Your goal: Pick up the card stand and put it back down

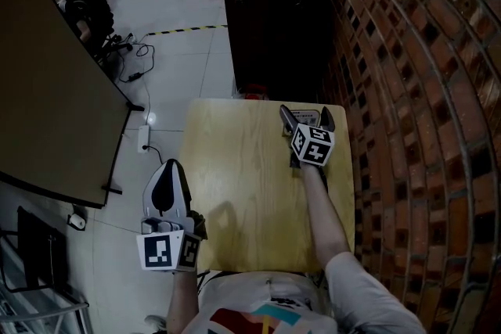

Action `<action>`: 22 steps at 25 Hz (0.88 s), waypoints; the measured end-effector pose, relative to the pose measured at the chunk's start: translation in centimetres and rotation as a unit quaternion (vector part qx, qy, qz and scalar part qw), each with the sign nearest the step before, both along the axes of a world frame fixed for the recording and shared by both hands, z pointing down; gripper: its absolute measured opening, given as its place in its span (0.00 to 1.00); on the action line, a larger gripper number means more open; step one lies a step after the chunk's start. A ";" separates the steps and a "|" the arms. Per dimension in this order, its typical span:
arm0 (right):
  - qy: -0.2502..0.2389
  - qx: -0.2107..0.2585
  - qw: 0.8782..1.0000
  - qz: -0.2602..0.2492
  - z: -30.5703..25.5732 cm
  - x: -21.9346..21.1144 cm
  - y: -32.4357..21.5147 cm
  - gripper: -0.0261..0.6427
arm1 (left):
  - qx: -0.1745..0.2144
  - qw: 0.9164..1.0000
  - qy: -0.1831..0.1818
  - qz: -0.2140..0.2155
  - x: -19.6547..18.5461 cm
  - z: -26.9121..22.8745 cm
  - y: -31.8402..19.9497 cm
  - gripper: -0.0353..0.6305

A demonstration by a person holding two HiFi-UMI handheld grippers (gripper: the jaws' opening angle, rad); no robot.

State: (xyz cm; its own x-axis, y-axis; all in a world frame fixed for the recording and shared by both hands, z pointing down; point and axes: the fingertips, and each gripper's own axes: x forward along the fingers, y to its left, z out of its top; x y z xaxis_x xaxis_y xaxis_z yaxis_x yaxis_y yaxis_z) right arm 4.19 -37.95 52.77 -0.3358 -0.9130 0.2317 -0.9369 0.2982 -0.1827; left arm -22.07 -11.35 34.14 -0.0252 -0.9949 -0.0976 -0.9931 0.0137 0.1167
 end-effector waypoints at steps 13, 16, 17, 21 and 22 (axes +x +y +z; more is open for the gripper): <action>-0.109 0.242 0.962 -0.062 -21.5 4.1 20.8 0.04 | 0.048 0.997 -0.032 0.050 4.2 -3.1 2.6 0.06; -0.119 0.250 0.960 -0.052 -22.8 5.4 25.7 0.04 | 0.054 0.996 -0.011 0.074 5.8 -3.1 3.0 0.06; -0.112 0.247 0.961 -0.051 -22.8 5.5 26.9 0.04 | 0.052 0.995 0.003 0.081 6.2 -2.8 3.0 0.06; -0.110 0.234 0.964 -0.065 -22.1 5.1 29.9 0.04 | 0.053 0.993 0.010 0.110 8.3 -2.6 3.5 0.06; -0.112 0.232 0.964 -0.064 -22.0 5.2 30.3 0.04 | 0.054 0.992 0.008 0.116 8.8 -2.7 3.6 0.06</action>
State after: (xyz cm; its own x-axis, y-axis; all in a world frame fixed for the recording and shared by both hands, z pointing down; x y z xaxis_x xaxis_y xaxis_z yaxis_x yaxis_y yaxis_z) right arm 9.39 -7.60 30.79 -0.4465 -0.8487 -0.2834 -0.8395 0.5070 -0.1956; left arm -13.27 -7.70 31.42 0.2016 -0.9576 -0.2060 -0.9658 -0.2293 0.1210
